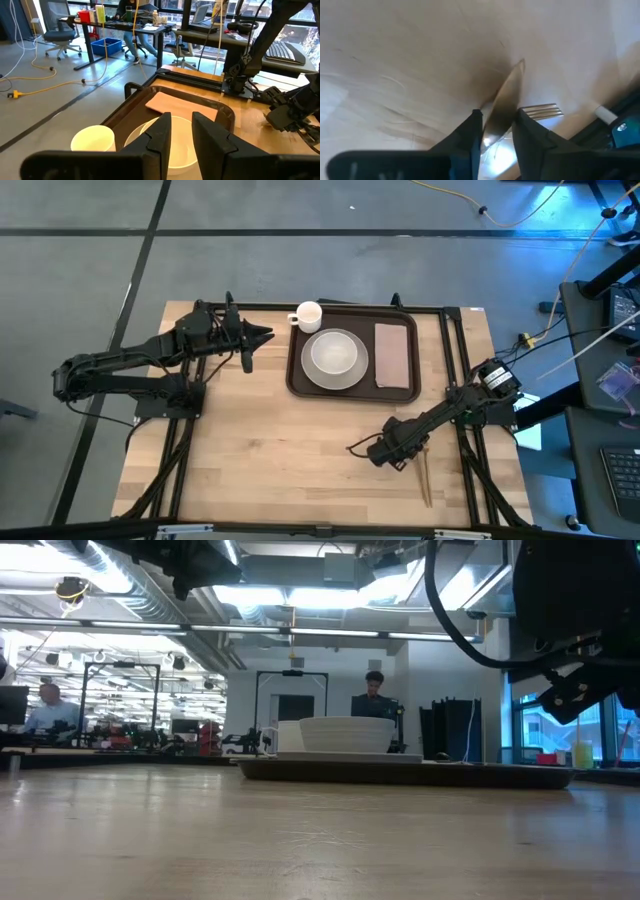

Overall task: Set up tray
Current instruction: Put the gold spoon to the right of the gray plate on the brown napkin on the black serving tray

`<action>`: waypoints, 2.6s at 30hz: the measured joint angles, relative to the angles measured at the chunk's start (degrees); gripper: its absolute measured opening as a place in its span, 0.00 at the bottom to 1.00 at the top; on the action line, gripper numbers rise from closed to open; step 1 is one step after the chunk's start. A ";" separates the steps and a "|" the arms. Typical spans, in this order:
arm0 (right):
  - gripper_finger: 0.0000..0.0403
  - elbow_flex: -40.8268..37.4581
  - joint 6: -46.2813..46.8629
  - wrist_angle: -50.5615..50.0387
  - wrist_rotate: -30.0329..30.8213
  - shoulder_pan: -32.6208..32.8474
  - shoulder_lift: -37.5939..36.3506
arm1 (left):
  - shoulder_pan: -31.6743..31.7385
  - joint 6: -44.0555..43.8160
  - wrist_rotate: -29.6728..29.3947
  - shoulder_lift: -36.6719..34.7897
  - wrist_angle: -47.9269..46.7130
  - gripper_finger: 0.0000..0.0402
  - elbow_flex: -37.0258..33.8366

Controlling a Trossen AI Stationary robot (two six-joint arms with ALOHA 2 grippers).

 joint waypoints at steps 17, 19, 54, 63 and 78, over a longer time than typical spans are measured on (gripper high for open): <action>0.04 2.95 -0.30 -2.30 -0.68 -0.02 0.11 | 0.01 2.36 -0.03 0.01 0.00 0.17 0.01; 0.04 4.76 -0.16 -6.35 -0.66 -0.02 0.10 | 0.02 2.67 -0.04 0.01 0.00 0.16 0.00; 0.04 8.90 -55.18 20.67 -3.52 -65.97 -35.62 | 0.00 1.45 0.00 0.01 0.00 0.15 0.00; 0.04 4.80 -66.75 28.89 -21.82 -80.02 -26.23 | 0.00 1.46 -0.02 0.01 -0.16 0.15 0.00; 0.04 -13.94 -66.50 52.70 -30.42 -86.06 -19.54 | 0.00 -0.09 -0.77 0.01 -2.03 0.15 0.00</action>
